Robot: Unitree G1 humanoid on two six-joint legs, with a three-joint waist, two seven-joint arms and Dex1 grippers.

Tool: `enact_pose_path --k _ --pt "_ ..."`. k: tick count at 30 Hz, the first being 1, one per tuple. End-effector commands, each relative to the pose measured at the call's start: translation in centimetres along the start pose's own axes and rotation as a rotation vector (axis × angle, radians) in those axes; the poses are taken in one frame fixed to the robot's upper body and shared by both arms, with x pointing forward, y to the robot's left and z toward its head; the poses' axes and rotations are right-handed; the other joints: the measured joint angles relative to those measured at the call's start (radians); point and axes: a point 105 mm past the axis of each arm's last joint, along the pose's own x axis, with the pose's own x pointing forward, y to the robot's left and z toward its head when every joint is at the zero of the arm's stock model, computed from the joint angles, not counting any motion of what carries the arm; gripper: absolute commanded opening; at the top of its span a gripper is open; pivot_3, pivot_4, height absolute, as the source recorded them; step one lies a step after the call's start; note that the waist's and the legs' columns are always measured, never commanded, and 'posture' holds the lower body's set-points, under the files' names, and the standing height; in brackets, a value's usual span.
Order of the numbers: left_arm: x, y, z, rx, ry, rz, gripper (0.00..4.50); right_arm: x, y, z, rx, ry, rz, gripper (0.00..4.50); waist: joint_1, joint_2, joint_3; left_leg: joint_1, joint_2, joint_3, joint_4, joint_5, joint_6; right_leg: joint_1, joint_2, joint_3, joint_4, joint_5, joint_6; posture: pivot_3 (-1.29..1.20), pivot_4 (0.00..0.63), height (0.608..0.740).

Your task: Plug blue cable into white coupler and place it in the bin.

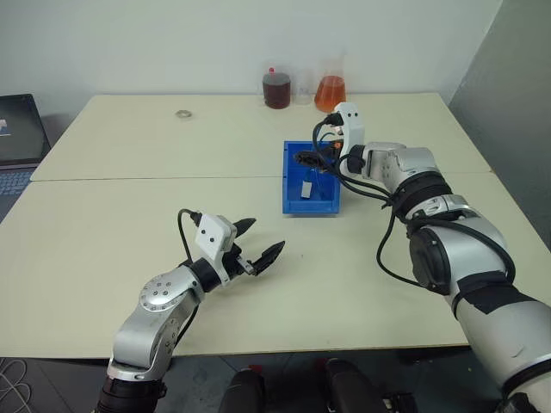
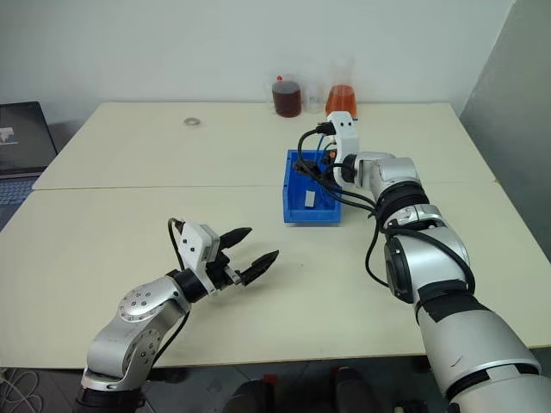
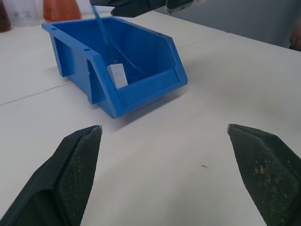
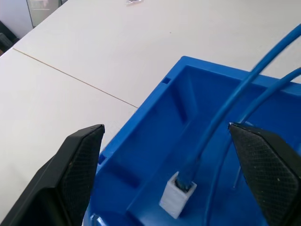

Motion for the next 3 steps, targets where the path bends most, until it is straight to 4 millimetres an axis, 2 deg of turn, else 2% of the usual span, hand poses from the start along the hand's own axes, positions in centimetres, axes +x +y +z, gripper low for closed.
enact_pose_path --k 1,3 --pt "-0.3 1.2 0.6 0.007 -0.005 0.100 4.50 -1.9 -0.8 2.9 -0.129 -0.100 -0.025 4.47 0.000 0.000 0.000 0.000 0.000 0.000 0.000 0.000 0.000 0.000 0.000 0.000 0.000 0.000 0.000 0.00 0.150 0.740" --pt "-0.6 2.4 0.0 0.021 0.036 0.207 4.50 -3.5 -0.9 2.7 -0.161 -0.131 -0.035 4.47 0.002 0.000 0.000 0.000 0.000 -0.001 0.000 0.000 0.000 0.000 0.000 -0.001 -0.001 0.000 0.000 0.00 0.150 0.740"
